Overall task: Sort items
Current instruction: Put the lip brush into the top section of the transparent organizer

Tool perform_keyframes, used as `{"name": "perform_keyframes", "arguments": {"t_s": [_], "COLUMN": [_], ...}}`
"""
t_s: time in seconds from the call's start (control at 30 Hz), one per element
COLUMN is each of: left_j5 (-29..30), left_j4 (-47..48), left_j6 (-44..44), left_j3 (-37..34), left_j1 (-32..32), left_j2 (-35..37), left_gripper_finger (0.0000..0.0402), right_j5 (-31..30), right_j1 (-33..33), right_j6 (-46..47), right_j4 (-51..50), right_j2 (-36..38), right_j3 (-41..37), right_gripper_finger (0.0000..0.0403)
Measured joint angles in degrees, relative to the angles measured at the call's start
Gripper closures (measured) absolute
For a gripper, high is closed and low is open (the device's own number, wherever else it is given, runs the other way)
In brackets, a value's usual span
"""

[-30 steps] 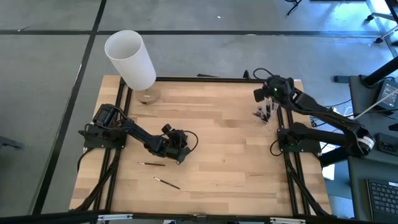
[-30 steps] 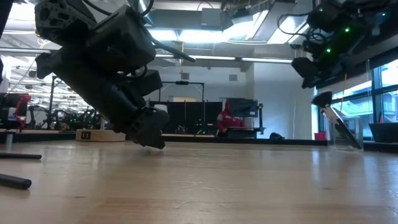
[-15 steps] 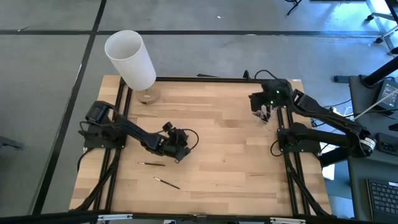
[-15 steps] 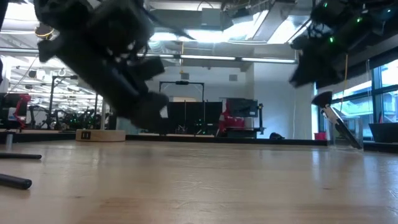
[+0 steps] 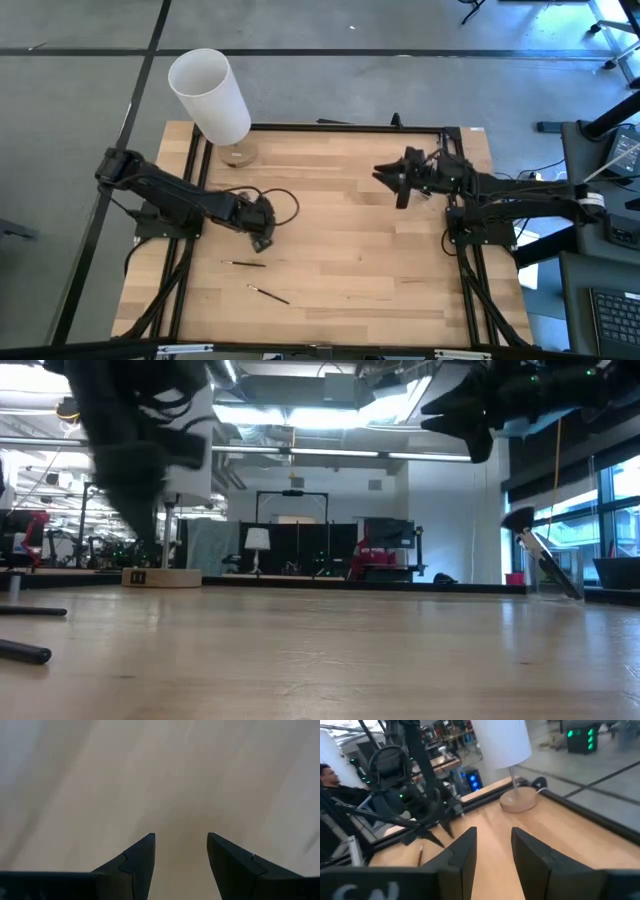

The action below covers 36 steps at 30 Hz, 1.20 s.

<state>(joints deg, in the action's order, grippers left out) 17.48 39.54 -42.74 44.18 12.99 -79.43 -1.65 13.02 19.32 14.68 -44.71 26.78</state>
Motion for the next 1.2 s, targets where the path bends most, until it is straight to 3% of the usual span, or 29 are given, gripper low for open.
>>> {"name": "perform_keyframes", "arguments": {"t_s": [0.1, 0.2, 0.3, 0.5, 0.67, 0.9, 1.07, 1.2], "left_j5": [-9.8, -18.6, -22.6, -22.2, -21.5, -14.7, -17.1, -18.6], "left_j4": [8.1, 12.7, 15.3, 15.3, 14.2, 9.2, 2.0, 1.4], "left_j6": [-6.3, -9.3, -7.5, 0.3, 0.5, -1.5, -1.7, -2.1], "left_j3": [0.0, 0.0, 0.0, -0.1, -0.1, -3.1, -6.3, -6.9], "left_j1": [-0.3, 0.5, 2.9, 10.1, 15.0, 20.0, 22.1, 23.0], "left_j2": [1.6, 2.0, 1.7, 0.4, -0.3, -0.6, -0.6, -0.6], "left_gripper_finger": [0.0229, 0.0229, 0.0232, 0.0262, 0.0284, 0.0297, 0.0295, 0.0296], "right_j5": [-3.2, -2.6, -0.7, 0.3, 0.3, 0.2, 0.2, 0.2], "right_j1": [-1.1, -1.1, -1.1, -1.1, -1.1, -1.1, -1.1, -1.1], "right_j6": [-0.6, -0.6, -0.6, -0.5, -0.4, 0.2, 0.2, 0.2], "right_j4": [1.0, 0.8, 0.9, 0.6, 0.6, 0.7, 0.6, 0.5], "right_j2": [-0.1, 0.0, 0.3, 0.5, 0.5, 0.5, 0.5, 0.5], "right_j3": [-0.5, -0.5, -0.5, -0.5, -0.5, -0.5, -0.5, -0.5], "right_gripper_finger": [0.0281, 0.0281, 0.0281, 0.0281, 0.0281, 0.0281, 0.0281, 0.0281]}}
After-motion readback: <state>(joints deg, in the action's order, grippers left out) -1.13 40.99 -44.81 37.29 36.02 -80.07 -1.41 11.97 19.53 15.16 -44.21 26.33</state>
